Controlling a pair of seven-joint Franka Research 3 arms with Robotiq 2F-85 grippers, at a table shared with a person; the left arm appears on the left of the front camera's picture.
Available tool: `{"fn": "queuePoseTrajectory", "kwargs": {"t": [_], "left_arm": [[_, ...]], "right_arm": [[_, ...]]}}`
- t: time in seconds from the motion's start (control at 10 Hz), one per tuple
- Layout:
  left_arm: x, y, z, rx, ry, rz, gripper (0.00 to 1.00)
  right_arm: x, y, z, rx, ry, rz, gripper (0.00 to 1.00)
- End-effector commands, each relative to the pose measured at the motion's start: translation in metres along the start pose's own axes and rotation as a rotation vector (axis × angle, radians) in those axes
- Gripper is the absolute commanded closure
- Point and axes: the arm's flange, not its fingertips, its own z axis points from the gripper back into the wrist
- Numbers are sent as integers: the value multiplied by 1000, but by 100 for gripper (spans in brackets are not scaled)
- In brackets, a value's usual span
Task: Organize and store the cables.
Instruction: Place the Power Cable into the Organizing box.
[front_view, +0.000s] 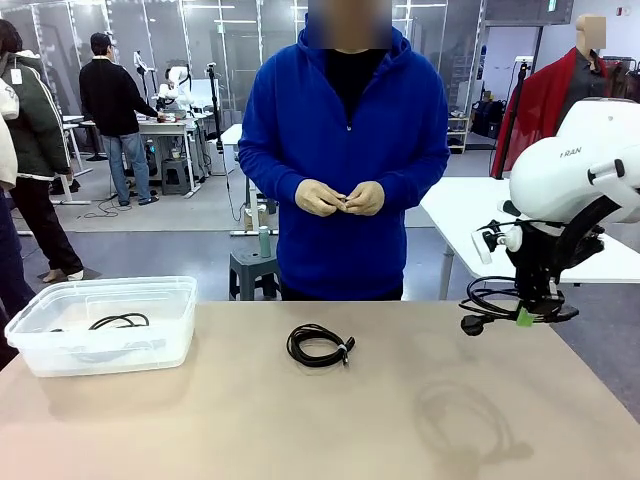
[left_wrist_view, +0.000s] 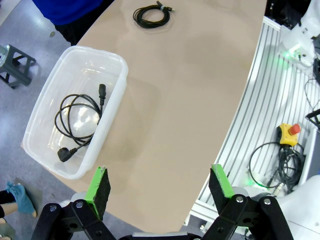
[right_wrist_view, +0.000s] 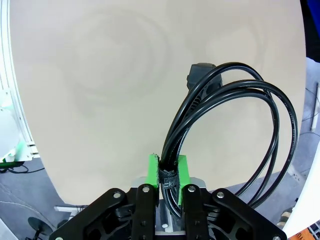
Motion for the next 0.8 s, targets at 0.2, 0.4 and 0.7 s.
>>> {"fn": "queuePoseTrajectory", "kwargs": {"t": [0.2, 0.4, 0.7], "left_arm": [[4, 0, 3, 4, 5, 10, 0], [4, 0, 3, 4, 5, 10, 0], [4, 0, 3, 4, 5, 10, 0]], "right_arm": [[1, -7, -2, 2, 7, 0, 100], [1, -7, -2, 2, 7, 0, 100], [1, -7, -2, 2, 7, 0, 100]]}}
